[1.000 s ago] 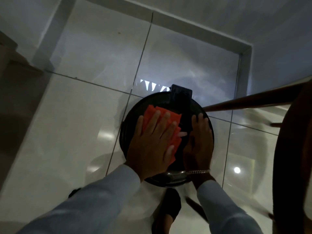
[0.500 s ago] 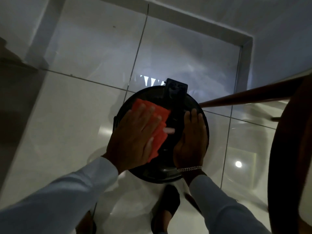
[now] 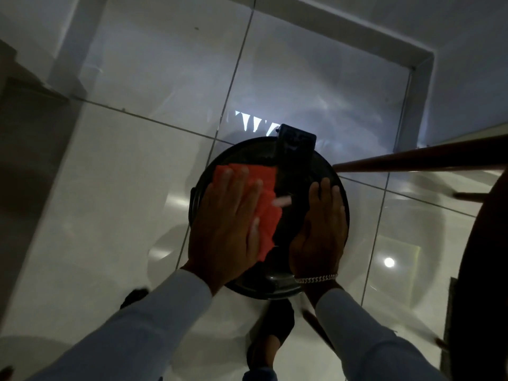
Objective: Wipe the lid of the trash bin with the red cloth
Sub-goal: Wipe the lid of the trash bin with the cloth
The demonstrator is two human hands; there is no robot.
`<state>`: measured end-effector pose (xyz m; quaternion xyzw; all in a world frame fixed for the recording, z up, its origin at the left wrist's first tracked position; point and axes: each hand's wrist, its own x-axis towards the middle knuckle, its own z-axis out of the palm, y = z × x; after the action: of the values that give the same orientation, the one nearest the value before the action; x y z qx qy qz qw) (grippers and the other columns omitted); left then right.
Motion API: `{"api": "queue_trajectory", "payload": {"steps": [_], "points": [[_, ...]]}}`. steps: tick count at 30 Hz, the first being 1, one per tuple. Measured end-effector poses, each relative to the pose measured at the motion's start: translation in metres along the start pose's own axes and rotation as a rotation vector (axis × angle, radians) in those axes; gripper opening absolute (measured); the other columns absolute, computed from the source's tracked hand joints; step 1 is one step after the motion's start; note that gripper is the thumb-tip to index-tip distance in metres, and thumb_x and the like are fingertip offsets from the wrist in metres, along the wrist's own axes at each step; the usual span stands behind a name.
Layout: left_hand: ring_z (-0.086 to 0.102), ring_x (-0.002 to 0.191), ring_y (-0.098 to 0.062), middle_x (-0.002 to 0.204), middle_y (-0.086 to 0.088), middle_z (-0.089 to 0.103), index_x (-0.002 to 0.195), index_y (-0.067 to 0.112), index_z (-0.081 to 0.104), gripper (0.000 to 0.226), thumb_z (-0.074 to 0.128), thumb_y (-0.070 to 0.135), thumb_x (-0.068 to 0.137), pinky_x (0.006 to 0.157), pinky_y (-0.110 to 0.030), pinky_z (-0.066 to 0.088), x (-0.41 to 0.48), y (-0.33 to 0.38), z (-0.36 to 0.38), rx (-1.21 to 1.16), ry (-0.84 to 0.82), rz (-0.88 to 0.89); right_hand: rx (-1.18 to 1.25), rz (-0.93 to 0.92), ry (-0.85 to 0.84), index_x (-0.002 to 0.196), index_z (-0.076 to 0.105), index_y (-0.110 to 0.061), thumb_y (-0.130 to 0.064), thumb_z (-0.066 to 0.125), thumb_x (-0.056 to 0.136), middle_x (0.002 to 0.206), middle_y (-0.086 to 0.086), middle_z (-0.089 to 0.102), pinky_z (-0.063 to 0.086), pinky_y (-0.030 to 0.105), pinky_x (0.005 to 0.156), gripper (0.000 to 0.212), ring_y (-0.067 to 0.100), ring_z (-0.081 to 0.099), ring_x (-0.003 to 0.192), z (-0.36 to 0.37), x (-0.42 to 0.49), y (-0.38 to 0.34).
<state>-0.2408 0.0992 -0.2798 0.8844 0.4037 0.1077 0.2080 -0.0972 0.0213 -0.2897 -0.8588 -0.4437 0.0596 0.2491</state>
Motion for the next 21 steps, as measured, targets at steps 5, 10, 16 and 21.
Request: {"api": "queue_trajectory", "payload": {"steps": [5, 10, 16, 21], "points": [[0.038, 0.134, -0.039, 0.143, -0.023, 0.045, 0.14, 0.002, 0.037, 0.055, 0.036, 0.027, 0.091, 0.113, -0.053, 0.028, 0.063, 0.01, -0.01, -0.16, 0.064, -0.401, 0.007, 0.05, 0.006, 0.139, 0.042, -0.004, -0.025, 0.033, 0.094, 0.15, 0.015, 0.037, 0.025, 0.057, 0.114, 0.05, 0.035, 0.027, 0.142, 0.002, 0.005, -0.003], [0.034, 0.138, -0.043, 0.143, -0.028, 0.042, 0.134, -0.005, 0.044, 0.051, 0.048, 0.018, 0.089, 0.111, -0.057, 0.033, 0.042, -0.042, -0.016, -0.068, -0.003, 0.264, 0.042, 0.09, 0.026, 0.139, 0.043, -0.005, -0.024, 0.03, 0.093, 0.149, 0.017, 0.042, 0.026, 0.055, 0.116, 0.051, 0.036, 0.03, 0.142, 0.002, 0.006, -0.007], [0.026, 0.14, -0.046, 0.145, -0.028, 0.038, 0.136, -0.002, 0.044, 0.052, 0.042, 0.023, 0.09, 0.116, -0.059, 0.022, -0.013, -0.028, 0.007, -0.037, 0.133, 0.154, 0.062, 0.105, 0.04, 0.137, 0.046, -0.005, -0.021, 0.033, 0.093, 0.147, 0.018, 0.044, 0.027, 0.054, 0.115, 0.049, 0.037, 0.033, 0.141, 0.006, 0.003, -0.013], [0.016, 0.143, -0.044, 0.153, -0.024, 0.022, 0.145, 0.006, 0.02, 0.06, 0.019, 0.043, 0.099, 0.114, -0.063, 0.018, -0.099, 0.067, 0.052, -0.008, -0.013, -0.012, 0.067, 0.129, 0.057, 0.137, 0.047, -0.006, -0.023, 0.032, 0.093, 0.147, 0.016, 0.046, 0.027, 0.05, 0.117, 0.049, 0.034, 0.033, 0.142, 0.004, 0.002, -0.001]]}}
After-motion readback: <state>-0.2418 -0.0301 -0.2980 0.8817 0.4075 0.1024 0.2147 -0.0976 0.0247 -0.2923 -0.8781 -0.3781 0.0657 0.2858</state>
